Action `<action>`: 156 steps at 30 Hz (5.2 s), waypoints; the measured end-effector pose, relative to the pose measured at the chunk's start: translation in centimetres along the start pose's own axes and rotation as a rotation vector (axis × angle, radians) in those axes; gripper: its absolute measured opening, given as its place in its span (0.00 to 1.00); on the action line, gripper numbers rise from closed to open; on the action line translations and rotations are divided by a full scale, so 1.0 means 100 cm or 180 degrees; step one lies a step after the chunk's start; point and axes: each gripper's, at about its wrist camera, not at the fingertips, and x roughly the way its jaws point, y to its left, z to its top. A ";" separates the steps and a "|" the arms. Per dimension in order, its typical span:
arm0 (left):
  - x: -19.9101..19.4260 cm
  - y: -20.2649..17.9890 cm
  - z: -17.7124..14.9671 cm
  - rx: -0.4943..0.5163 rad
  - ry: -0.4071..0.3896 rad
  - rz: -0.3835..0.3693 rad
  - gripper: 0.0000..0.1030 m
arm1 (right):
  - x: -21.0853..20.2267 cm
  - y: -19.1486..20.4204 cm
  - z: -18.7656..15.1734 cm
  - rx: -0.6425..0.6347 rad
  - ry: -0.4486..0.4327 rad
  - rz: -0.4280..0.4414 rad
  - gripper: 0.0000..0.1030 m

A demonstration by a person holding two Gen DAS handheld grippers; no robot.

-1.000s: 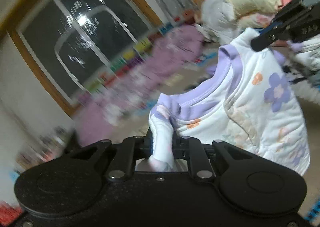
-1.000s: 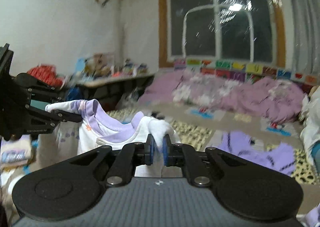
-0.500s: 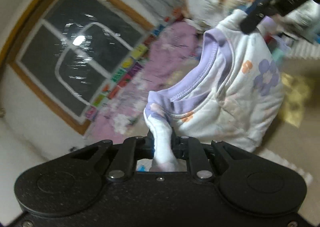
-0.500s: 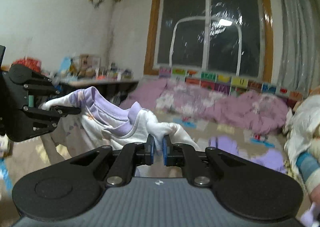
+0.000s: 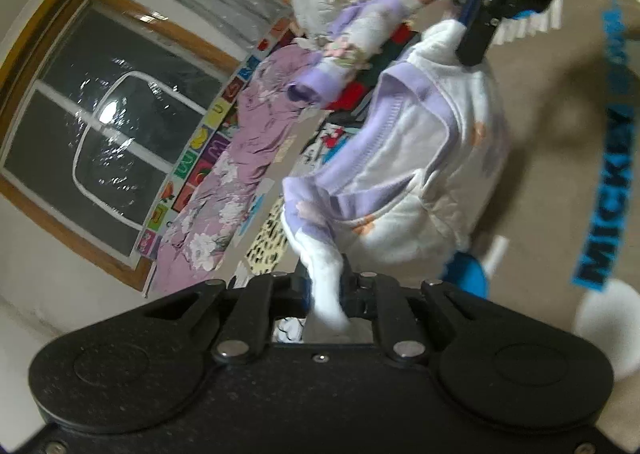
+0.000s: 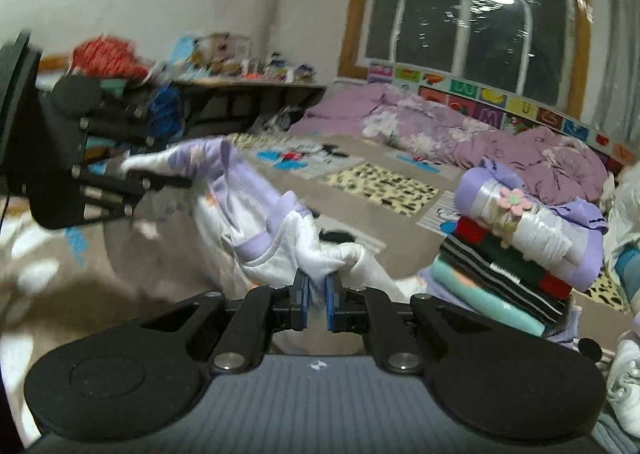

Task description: Fold clothes

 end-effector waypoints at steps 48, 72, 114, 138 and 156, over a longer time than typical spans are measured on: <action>-0.091 0.031 -0.154 -0.5277 0.0727 -0.0806 0.58 | -0.102 0.013 -0.112 0.3003 -0.0666 0.0372 0.62; -0.002 -0.094 0.011 -0.1308 0.0740 -0.0244 0.19 | -0.022 -0.015 -0.183 0.3294 -0.0522 0.0418 0.71; -0.008 0.009 -0.121 -0.3916 0.0702 -0.0492 0.21 | -0.017 -0.012 -0.183 0.3232 -0.0444 0.0447 0.70; -0.024 0.037 -0.111 -0.3919 0.0204 -0.0466 0.10 | -0.015 -0.013 -0.184 0.3227 -0.0457 0.0463 0.71; -0.028 0.004 -0.092 -0.1425 0.0869 0.0817 0.11 | -0.016 -0.011 -0.183 0.3202 -0.0435 0.0442 0.71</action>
